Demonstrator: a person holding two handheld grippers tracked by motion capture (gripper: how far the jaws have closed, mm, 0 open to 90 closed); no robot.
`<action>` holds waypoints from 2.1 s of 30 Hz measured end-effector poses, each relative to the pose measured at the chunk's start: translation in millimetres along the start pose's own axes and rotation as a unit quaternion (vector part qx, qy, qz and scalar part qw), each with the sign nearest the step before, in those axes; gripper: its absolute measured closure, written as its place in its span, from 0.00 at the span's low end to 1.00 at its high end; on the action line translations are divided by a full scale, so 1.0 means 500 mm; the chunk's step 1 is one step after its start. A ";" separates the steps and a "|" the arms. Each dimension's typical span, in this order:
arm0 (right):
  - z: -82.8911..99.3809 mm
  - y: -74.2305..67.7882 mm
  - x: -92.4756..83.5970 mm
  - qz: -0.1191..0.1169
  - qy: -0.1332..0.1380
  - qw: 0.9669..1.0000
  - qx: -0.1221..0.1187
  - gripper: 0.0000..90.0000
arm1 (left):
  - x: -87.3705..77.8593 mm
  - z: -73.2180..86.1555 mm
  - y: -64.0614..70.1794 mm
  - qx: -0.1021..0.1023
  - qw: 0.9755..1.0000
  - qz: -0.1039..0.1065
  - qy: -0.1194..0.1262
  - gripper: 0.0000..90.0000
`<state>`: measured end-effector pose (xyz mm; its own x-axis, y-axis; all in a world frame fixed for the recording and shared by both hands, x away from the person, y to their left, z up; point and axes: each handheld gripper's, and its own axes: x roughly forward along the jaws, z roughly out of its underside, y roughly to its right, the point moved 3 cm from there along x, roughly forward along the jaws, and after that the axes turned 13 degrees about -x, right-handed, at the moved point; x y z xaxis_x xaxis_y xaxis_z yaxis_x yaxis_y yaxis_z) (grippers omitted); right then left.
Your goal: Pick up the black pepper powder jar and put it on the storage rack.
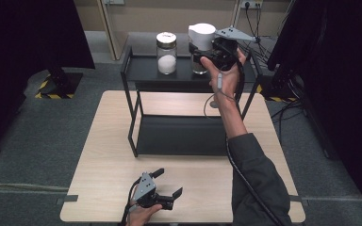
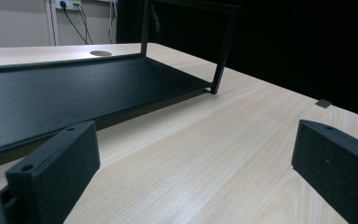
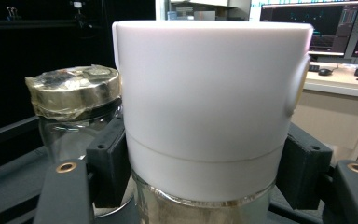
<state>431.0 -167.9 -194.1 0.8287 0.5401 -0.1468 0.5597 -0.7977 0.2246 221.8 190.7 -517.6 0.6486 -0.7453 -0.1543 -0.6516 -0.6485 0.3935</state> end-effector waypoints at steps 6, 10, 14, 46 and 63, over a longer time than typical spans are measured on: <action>0.007 -0.006 0.014 0.006 -0.003 1.000 -0.002 0.34 | -0.001 0.000 0.000 -0.001 1.000 0.001 0.000 0.00; 0.013 -0.008 0.017 0.011 0.001 1.000 -0.007 0.34 | 0.000 0.000 0.000 0.000 1.000 0.002 0.000 0.00; 0.016 -0.009 0.018 0.011 0.003 1.000 -0.010 0.34 | 0.000 0.001 0.001 0.000 1.000 0.002 -0.001 0.00; 0.045 -0.010 -0.040 0.012 0.025 0.999 0.018 0.01 | 0.001 0.002 0.001 0.001 1.000 0.001 -0.002 0.00; 0.090 -0.013 -0.100 -0.024 0.048 0.999 0.011 0.01 | 0.002 0.003 0.001 0.001 1.000 0.001 -0.001 0.00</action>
<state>386.0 -201.7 -231.5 0.7976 0.5998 -0.0637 0.5992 -0.7758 0.1978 221.7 189.7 -518.8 0.6469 -0.7465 -0.1560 -0.6535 -0.6480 0.3912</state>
